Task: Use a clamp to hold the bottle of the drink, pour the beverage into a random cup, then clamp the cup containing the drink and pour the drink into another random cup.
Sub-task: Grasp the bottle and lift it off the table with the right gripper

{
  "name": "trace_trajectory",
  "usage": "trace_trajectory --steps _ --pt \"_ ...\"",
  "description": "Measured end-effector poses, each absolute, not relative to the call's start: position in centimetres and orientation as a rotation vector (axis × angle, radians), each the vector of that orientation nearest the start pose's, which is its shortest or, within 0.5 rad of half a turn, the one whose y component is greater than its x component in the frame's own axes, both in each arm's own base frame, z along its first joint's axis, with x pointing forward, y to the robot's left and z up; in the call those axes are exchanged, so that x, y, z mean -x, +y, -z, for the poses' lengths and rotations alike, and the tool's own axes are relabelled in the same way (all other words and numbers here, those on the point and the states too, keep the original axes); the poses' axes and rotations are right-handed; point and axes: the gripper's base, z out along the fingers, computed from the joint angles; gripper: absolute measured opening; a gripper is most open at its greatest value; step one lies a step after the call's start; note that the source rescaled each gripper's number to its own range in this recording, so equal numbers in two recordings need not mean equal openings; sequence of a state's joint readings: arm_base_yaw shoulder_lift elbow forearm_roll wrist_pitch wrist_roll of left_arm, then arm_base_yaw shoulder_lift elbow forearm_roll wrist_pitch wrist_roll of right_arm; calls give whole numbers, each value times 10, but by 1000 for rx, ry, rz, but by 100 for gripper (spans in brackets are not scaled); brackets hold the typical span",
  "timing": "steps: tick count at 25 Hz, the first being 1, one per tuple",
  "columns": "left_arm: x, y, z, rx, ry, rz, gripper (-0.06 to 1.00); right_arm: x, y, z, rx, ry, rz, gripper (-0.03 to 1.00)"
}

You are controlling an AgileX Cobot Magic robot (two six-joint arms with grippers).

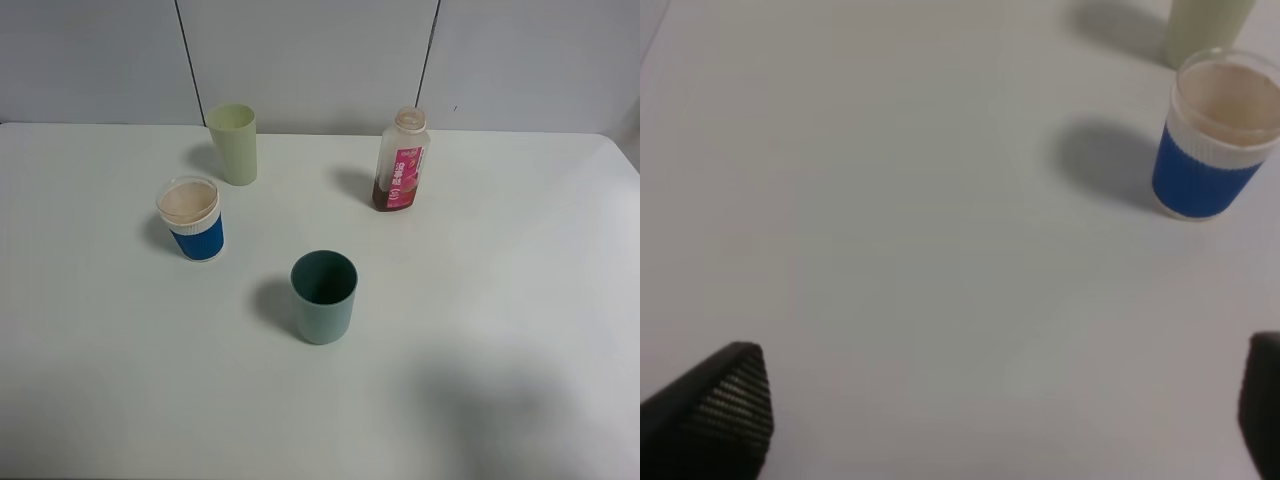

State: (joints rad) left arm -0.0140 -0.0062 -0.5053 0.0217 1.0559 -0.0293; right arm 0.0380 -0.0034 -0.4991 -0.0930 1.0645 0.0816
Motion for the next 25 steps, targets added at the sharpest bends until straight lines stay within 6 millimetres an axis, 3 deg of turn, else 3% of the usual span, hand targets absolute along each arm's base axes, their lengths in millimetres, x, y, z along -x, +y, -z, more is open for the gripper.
trace_trajectory --steps 25 --pt "6 2 -279 17 2028 1 78 5 -8 -277 -49 2042 37 100"
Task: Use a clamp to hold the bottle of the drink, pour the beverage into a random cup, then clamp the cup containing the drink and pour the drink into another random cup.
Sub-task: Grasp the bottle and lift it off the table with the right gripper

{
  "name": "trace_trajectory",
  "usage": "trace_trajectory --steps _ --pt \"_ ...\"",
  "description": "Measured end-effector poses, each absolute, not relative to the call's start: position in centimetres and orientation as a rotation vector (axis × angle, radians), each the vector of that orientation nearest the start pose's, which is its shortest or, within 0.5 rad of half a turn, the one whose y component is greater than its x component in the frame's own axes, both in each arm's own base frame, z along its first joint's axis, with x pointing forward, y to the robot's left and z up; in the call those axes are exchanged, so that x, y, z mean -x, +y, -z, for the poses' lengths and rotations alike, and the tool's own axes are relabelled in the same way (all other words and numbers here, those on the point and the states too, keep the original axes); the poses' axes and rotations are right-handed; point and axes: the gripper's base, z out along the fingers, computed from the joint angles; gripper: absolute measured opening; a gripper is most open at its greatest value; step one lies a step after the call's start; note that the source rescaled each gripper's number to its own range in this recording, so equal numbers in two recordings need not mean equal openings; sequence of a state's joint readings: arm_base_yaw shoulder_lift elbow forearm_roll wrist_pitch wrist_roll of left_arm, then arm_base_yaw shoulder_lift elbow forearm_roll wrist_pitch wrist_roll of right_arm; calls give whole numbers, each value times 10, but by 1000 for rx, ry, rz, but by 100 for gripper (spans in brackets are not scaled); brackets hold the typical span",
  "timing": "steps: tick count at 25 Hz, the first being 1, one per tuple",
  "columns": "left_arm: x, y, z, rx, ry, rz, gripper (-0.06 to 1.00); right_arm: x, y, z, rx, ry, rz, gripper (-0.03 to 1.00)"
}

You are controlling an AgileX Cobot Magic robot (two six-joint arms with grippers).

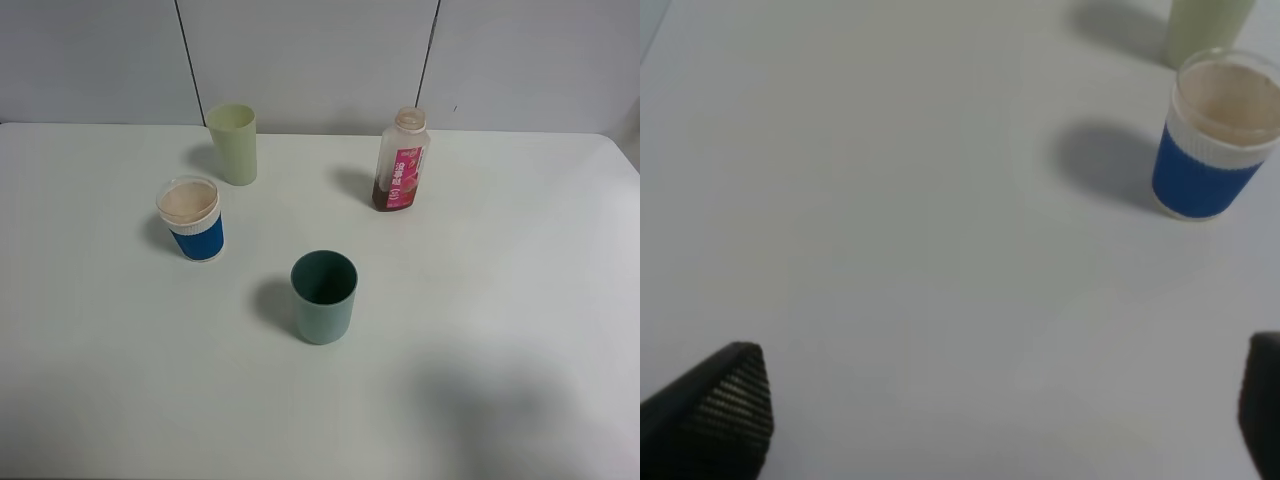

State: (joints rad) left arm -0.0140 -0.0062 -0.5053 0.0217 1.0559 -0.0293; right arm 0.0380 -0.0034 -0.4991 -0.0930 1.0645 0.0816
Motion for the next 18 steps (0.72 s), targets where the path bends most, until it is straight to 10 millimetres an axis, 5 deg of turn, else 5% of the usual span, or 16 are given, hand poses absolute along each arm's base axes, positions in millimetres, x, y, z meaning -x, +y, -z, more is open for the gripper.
trace_trajectory --steps 18 --pt "6 2 -279 17 2028 1 78 5 -6 -277 -12 2040 31 100"
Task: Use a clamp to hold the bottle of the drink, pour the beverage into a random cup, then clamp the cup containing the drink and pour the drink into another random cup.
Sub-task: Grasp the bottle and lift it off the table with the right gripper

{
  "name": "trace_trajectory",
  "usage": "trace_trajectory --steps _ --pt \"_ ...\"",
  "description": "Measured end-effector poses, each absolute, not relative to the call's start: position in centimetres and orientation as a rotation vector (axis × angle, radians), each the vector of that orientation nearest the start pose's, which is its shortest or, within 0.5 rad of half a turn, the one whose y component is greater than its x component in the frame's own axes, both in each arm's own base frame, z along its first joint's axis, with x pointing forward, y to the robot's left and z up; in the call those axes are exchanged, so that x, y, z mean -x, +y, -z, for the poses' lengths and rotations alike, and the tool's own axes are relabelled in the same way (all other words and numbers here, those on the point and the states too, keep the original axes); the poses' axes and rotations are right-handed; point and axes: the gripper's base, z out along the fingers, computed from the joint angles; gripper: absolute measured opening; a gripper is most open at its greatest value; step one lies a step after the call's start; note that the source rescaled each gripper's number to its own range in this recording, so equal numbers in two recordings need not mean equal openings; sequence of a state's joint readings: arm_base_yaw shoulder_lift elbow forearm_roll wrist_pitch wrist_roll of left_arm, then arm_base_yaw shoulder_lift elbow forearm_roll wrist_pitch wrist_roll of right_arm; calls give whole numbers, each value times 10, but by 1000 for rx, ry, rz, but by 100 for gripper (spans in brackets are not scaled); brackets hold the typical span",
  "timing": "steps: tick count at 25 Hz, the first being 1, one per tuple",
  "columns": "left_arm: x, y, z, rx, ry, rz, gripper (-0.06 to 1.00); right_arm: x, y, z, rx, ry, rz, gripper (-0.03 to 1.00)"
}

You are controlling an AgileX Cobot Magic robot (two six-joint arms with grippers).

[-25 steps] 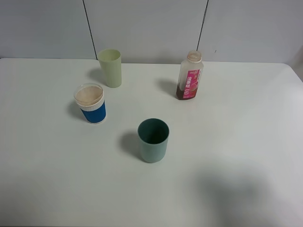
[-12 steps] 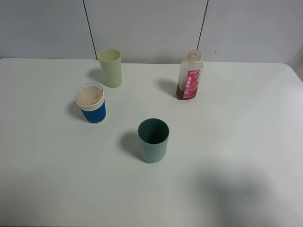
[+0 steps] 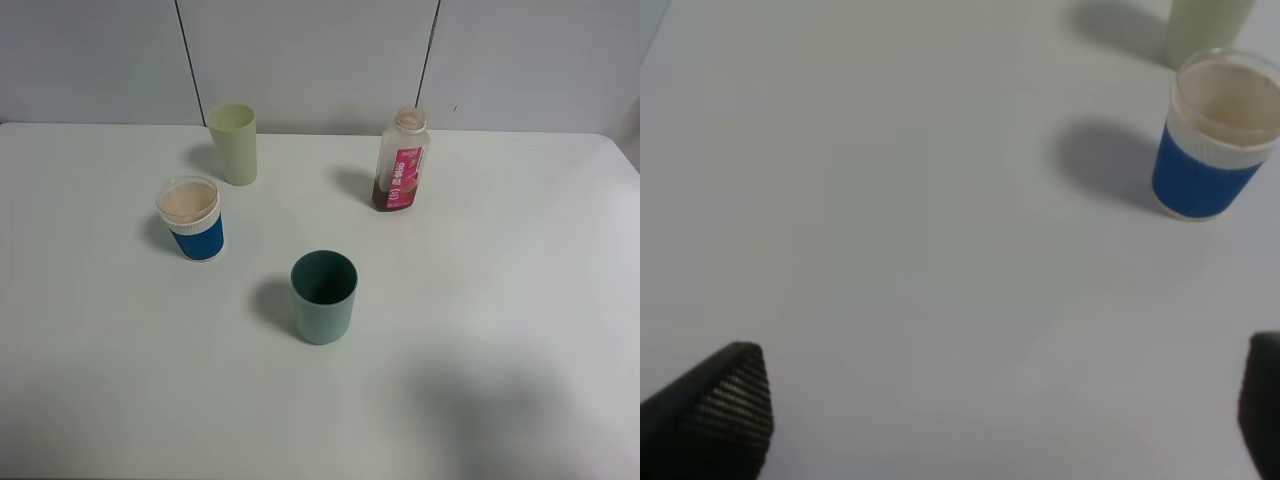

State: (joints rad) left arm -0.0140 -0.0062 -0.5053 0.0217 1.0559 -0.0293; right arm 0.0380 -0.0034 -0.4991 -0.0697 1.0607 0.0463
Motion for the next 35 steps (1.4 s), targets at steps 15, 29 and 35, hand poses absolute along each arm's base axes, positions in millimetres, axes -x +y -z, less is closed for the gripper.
trace_trajectory --steps 15,29,35 --pt "6 2 -279 17 2028 1 78 5 -6 -277 -10 2040 31 100" --pt "6 2 -279 17 2028 1 78 3 -4 -333 8 1515 11 100" --pt "6 2 -279 17 2028 1 78 -24 -2 -347 20 1478 9 100"
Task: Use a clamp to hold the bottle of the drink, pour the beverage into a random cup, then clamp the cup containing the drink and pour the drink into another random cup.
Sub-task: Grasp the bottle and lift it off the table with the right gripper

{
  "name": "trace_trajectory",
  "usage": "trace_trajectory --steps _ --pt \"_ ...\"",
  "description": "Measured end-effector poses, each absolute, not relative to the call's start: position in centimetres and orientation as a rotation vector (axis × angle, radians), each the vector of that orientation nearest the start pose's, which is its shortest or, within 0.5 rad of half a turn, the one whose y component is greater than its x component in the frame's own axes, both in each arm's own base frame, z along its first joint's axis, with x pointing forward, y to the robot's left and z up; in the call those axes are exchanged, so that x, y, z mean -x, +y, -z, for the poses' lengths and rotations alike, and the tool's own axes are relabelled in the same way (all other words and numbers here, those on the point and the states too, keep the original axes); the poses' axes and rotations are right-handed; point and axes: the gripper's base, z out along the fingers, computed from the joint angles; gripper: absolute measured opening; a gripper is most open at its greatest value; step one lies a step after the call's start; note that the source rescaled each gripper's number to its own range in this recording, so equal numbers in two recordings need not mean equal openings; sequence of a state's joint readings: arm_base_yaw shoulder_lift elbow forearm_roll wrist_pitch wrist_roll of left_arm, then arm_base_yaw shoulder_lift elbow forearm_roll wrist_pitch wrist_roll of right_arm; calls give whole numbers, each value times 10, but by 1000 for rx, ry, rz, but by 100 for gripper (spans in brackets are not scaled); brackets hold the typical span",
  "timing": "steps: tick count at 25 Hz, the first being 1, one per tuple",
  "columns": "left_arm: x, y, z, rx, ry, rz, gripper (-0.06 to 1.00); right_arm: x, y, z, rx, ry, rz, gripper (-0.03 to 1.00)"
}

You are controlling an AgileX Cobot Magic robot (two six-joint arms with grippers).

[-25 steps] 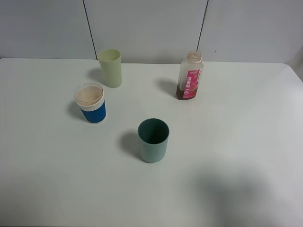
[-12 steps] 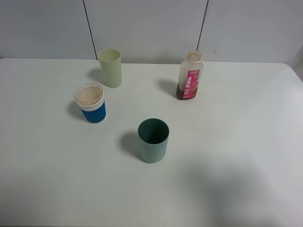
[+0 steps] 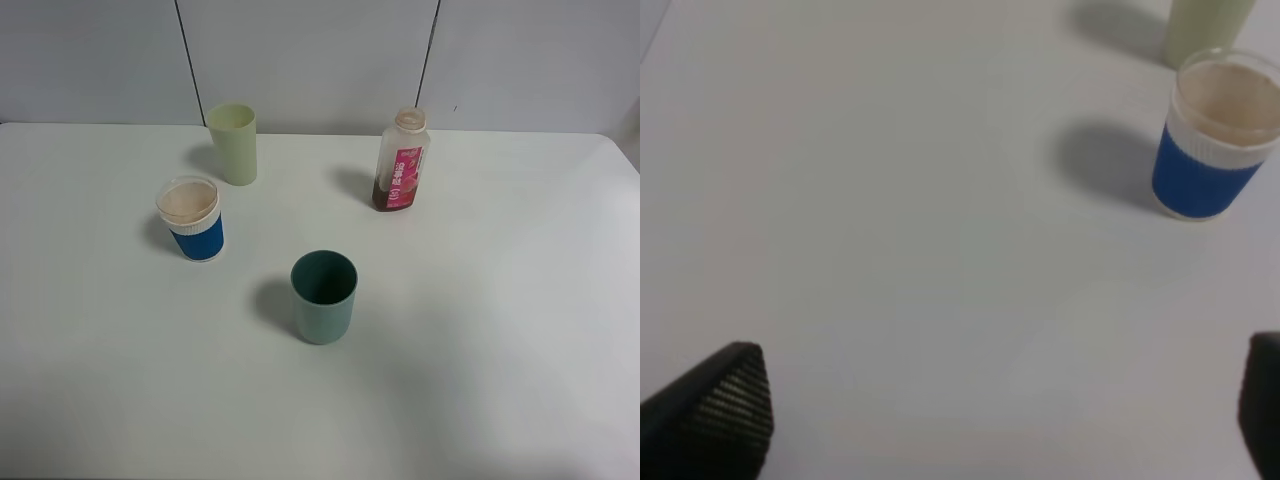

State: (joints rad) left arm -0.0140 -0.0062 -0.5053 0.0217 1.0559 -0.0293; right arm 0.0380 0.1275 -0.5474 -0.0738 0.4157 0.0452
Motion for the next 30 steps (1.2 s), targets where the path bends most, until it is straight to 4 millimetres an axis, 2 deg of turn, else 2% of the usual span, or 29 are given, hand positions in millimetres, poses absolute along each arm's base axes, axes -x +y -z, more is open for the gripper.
trace_trajectory --steps 3,4,8,15,23,30 --pt "6 2 -279 17 2028 1 78 -41 -1 -350 26 1485 7 100" --pt "6 2 -279 17 2028 1 78 -41 -1 -350 26 1485 7 100" --pt "6 2 -279 17 2028 1 78 -68 1 -355 35 1488 3 100" --pt "6 2 -279 17 2028 1 78 -98 3 -351 44 1533 1 100" --pt "6 2 -279 17 2028 1 78 -118 3 -344 73 1599 31 100" --pt "6 2 -279 17 2028 1 78 -132 3 -336 164 1655 133 100"
